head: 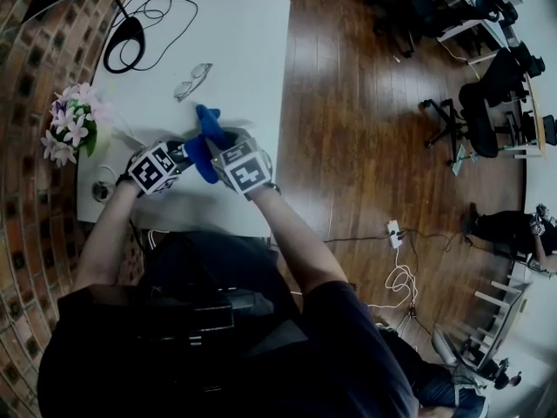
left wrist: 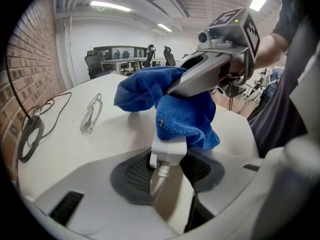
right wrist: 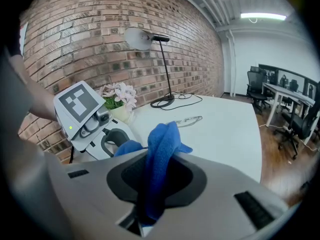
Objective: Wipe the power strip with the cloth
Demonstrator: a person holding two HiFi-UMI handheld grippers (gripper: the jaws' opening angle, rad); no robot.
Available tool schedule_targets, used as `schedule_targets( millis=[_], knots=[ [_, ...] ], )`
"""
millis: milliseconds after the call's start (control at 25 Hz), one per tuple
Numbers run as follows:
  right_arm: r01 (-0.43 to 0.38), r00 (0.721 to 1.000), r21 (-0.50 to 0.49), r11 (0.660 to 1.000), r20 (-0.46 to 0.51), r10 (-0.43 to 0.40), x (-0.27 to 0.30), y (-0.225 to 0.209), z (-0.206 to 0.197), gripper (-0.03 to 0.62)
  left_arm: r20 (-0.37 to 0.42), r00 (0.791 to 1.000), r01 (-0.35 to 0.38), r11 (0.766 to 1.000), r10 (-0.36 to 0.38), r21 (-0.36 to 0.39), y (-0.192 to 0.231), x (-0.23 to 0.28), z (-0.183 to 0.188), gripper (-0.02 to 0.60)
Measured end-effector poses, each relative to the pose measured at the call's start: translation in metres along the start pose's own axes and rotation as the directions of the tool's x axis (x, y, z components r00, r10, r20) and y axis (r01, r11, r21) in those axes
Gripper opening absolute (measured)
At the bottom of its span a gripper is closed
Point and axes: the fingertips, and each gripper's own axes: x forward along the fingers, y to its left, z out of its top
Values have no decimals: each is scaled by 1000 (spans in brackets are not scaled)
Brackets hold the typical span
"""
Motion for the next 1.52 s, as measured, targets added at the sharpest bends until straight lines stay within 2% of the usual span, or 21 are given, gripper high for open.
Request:
schedule_targets(
  millis=[280,1520],
  knots=[
    [32,999,15,999,10,-32,-6,-15,-3,63,3,1000,11,1000,-11,-15,-5,-4,6,176],
    [133,991,34,991,31,-134,-31,-62,-13,64,9,1000,-23,1000,23,15,3,1,-2,176]
  ],
)
